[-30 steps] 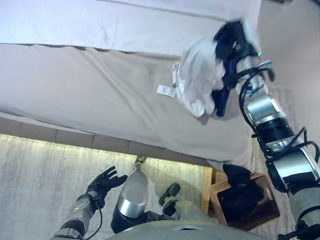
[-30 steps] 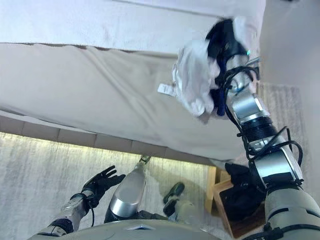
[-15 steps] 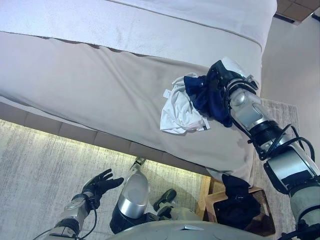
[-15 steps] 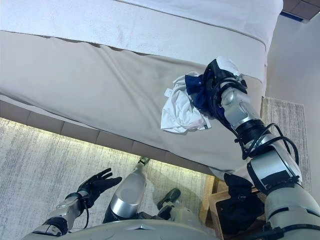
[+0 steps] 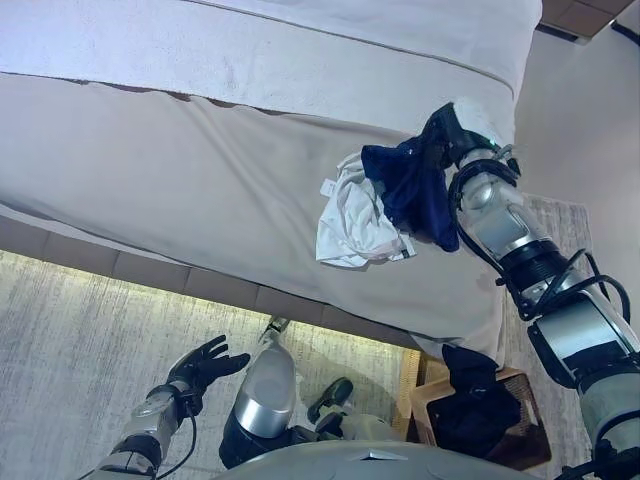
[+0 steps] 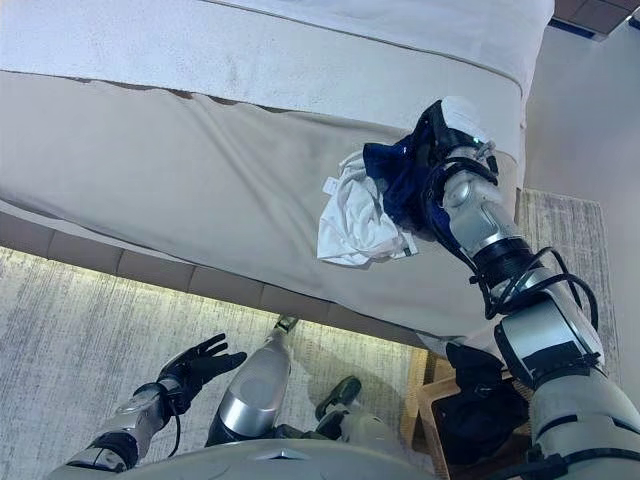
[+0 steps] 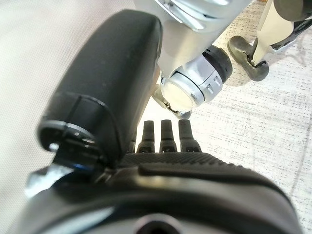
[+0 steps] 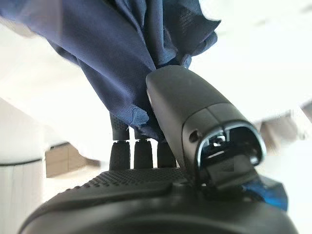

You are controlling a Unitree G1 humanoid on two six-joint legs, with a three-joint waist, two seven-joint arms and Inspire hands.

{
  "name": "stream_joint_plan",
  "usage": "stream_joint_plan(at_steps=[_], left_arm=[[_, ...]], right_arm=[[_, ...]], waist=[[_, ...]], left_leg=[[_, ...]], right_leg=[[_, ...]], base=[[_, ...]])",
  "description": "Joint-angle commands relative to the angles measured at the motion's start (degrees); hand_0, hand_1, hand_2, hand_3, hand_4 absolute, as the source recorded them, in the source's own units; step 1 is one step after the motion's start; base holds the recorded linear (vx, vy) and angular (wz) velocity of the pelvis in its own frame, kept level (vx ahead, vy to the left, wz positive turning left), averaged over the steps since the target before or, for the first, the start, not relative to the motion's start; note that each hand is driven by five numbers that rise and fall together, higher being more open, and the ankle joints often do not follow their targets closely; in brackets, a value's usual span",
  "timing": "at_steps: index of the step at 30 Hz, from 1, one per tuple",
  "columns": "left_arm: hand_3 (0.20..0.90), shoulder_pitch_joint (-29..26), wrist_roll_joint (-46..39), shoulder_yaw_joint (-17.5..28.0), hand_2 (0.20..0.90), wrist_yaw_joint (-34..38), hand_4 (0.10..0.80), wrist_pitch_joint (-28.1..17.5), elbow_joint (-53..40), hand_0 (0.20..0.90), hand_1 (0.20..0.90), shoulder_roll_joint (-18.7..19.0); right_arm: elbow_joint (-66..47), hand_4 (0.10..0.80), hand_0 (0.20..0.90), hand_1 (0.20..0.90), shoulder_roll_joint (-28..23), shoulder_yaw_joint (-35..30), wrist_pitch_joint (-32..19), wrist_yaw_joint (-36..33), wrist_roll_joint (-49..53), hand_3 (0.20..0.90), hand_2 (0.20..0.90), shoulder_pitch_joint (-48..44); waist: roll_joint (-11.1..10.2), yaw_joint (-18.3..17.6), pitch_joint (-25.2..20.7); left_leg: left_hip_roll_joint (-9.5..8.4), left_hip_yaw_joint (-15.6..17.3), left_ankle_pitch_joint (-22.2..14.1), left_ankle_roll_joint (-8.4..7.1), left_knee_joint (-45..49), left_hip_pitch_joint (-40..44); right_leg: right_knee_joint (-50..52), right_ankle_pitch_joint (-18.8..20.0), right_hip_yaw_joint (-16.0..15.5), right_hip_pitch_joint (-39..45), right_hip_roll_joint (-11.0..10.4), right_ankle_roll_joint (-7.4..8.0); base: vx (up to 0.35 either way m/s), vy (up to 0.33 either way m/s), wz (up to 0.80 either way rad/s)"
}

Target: Pick up the clothes from the bed and place them into the basket

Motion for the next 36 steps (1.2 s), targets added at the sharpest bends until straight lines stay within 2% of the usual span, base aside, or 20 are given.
stream_joint_plan(at_steps=[1, 4, 7, 12, 14, 18, 22, 26, 30, 36], left_arm=[[0.900, 4.6, 3.2, -1.0, 0.900, 0.9, 0.800, -1.0, 2.5, 0.900, 0.900, -0.1], [0.900, 6.3, 4.9, 0.4, 0.900, 1.6, 0.800, -2.4, 6.0, 0.900, 0.900, -0.9], [0.900, 7.3, 5.4, 2.2, 0.900, 1.8, 0.800, -2.2, 8.7, 0.900, 0.900, -1.7], [0.900, 6.5, 6.0, 2.1, 0.900, 1.1, 0.800, -0.9, 8.9, 0.900, 0.900, -2.4], [0.900, 5.8, 6.6, 1.4, 0.900, 0.6, 0.800, 0.0, 8.2, 0.900, 0.900, -2.5], [0.900, 4.2, 6.9, -0.4, 0.900, 0.2, 0.800, 1.3, 6.5, 0.900, 0.900, -2.9], [0.900, 3.0, 6.6, -2.4, 0.900, -0.3, 0.800, 2.4, 4.2, 0.900, 0.900, -3.6], [0.900, 3.0, 7.6, -3.1, 0.900, -0.7, 0.800, 2.5, 3.7, 0.900, 0.900, -3.8], [0.900, 3.0, 8.8, -4.3, 0.900, -1.1, 0.800, 2.9, 3.6, 0.900, 0.900, -3.1], [0.900, -1.9, 4.3, -7.9, 0.900, 0.1, 0.800, 1.8, 1.8, 0.900, 0.900, -2.3]], right_arm=[[-11.6, 0.100, 0.300, 0.300, -8.4, -7.1, -5.8, -14.7, 0.0, 0.200, 0.300, -0.7], [-20.0, 0.100, 0.300, 0.300, -11.5, -14.0, -9.2, -19.7, 0.3, 0.200, 0.300, 3.6], [-29.5, 0.100, 0.300, 0.300, -16.4, -21.5, -11.9, -26.0, 2.7, 0.200, 0.300, 7.3], [-36.6, 0.100, 0.300, 0.300, -20.9, -28.9, -13.9, -35.6, 3.0, 0.200, 0.300, 10.7], [-37.4, 0.100, 0.300, 0.300, -22.9, -31.5, -13.2, -36.0, 3.3, 0.200, 0.300, 12.8], [-37.8, 0.100, 0.300, 0.300, -24.7, -35.0, -13.0, -33.1, 4.2, 0.200, 0.300, 18.8], [-36.7, 0.100, 0.300, 0.300, -22.7, -36.7, -13.4, -26.9, 4.7, 0.200, 0.300, 25.1], [-35.5, 0.100, 0.300, 0.300, -20.5, -36.2, -14.8, -20.1, 5.1, 0.200, 0.300, 28.6], [-33.2, 0.100, 0.300, 0.300, -19.1, -31.5, -11.7, -11.9, 5.9, 0.200, 0.300, 29.4], [-21.9, 0.100, 0.300, 0.300, -18.3, -23.7, -11.6, -9.3, 5.6, 0.200, 0.300, 22.5]], waist=[[-0.4, -3.3, -8.6], [-0.4, -6.6, -11.1], [0.4, -10.8, -14.4], [2.2, -15.3, -17.5], [3.1, -17.2, -18.7], [4.1, -20.6, -19.7], [4.8, -23.8, -20.0], [5.2, -25.3, -19.7], [5.8, -26.2, -18.3], [8.8, -27.3, -11.0]], left_leg=[[-1.36, 3.6, -6.0, 5.45, -5.3, 4.3], [-1.13, 5.9, -6.8, 6.11, -5.5, 6.2], [-0.72, 9.4, -8.6, 6.44, -5.7, 9.4], [-0.66, 13.6, -10.2, 6.70, -6.1, 12.4], [-0.63, 14.7, -10.6, 6.62, -6.3, 13.2], [-0.61, 16.5, -11.1, 6.56, -6.6, 14.5], [-0.47, 19.0, -11.7, 6.42, -6.7, 15.6], [-0.26, 20.7, -11.9, 6.40, -6.7, 16.1], [0.02, 21.8, -11.7, 6.52, -6.4, 15.8], [0.32, 20.6, -9.8, 5.93, -4.0, 8.6]], right_leg=[[3.9, -0.9, 4.4, -0.8, 0.3, 0.64], [3.5, -0.3, 6.6, -1.3, 0.2, 0.95], [3.6, -0.1, 9.6, -1.6, 0.2, 1.28], [3.7, 0.1, 12.6, -2.3, 0.4, 1.29], [3.9, 0.1, 13.8, -2.8, 0.6, 1.23], [4.1, 0.2, 16.7, -3.3, 1.1, 1.13], [3.0, 0.9, 19.5, -3.4, 1.8, 0.88], [2.8, 1.1, 20.5, -3.7, 2.0, 0.68], [3.9, 0.7, 21.1, -4.9, 2.4, 0.24], [9.0, -0.2, 20.6, -13.5, 1.9, -1.18]], base=[[0.010, 0.027, -0.14], [0.031, 0.055, -0.34], [0.070, 0.061, -0.52], [0.023, 0.012, -0.60], [0.016, -0.039, -0.46], [0.014, -0.079, -0.45], [0.024, -0.120, -0.48], [0.025, -0.143, -0.37], [-0.007, -0.221, -0.30], [-0.253, -0.155, -0.03]])
